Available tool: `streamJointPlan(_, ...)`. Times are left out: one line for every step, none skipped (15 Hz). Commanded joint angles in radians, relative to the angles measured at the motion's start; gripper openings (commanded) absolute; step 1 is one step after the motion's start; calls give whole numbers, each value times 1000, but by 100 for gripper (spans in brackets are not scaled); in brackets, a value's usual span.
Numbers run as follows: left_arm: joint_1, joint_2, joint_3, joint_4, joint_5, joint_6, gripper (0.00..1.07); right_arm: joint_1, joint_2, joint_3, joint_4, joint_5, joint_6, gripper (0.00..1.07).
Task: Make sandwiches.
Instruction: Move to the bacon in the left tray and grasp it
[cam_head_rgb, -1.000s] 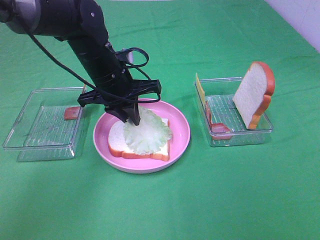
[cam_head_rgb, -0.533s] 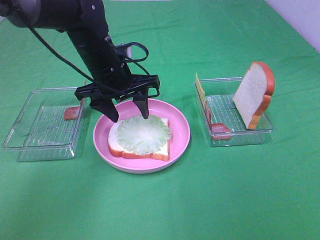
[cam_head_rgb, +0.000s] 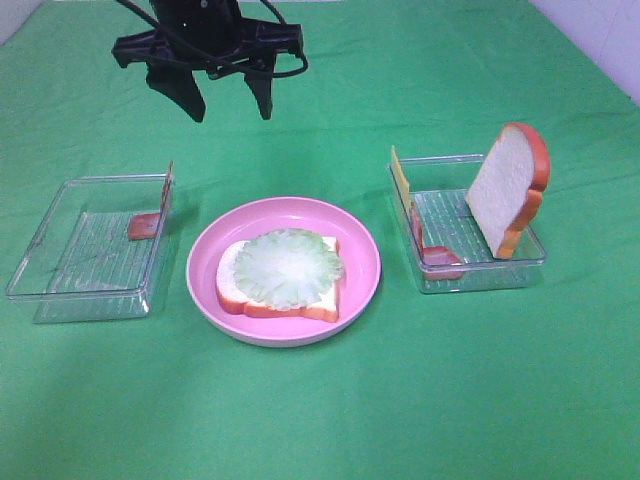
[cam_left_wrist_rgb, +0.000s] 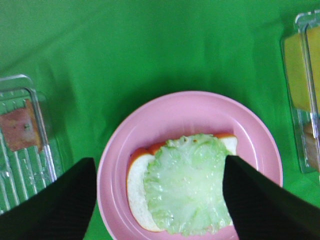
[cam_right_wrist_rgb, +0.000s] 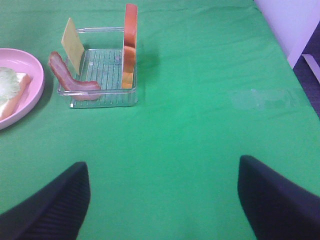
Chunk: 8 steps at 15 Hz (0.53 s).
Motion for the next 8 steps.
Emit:
streamJointPlan(30,-6,-13,31,81,-14,68,-4,-14,4,-4,-11,-12,77)
streamJointPlan(55,-5,-13,31,81,-14,68,-4,-14,4,-4,-11,-12,77)
streamJointPlan(76,-5,-13,31,81,-14,68,-4,-14,4,-4,-11,-12,77)
streamJointPlan(97,-5,-13,31,81,-14,68,-4,-14,4,-4,-11,-12,77)
streamJointPlan(115,-4,-13,36,81,-14,68,-4,-14,4,-4,-11,-12,77)
streamJointPlan(121,-1,-13,45,81,-14,68,-4,-14,4,-4,-11,-12,77)
streamJointPlan(132,1,-12,64,81,-17,68,-4,-14,4,-4,-11,-12,77)
streamJointPlan(139,9,20,99,81,-23,68,-4,-14,4,-4,-11,-12,77)
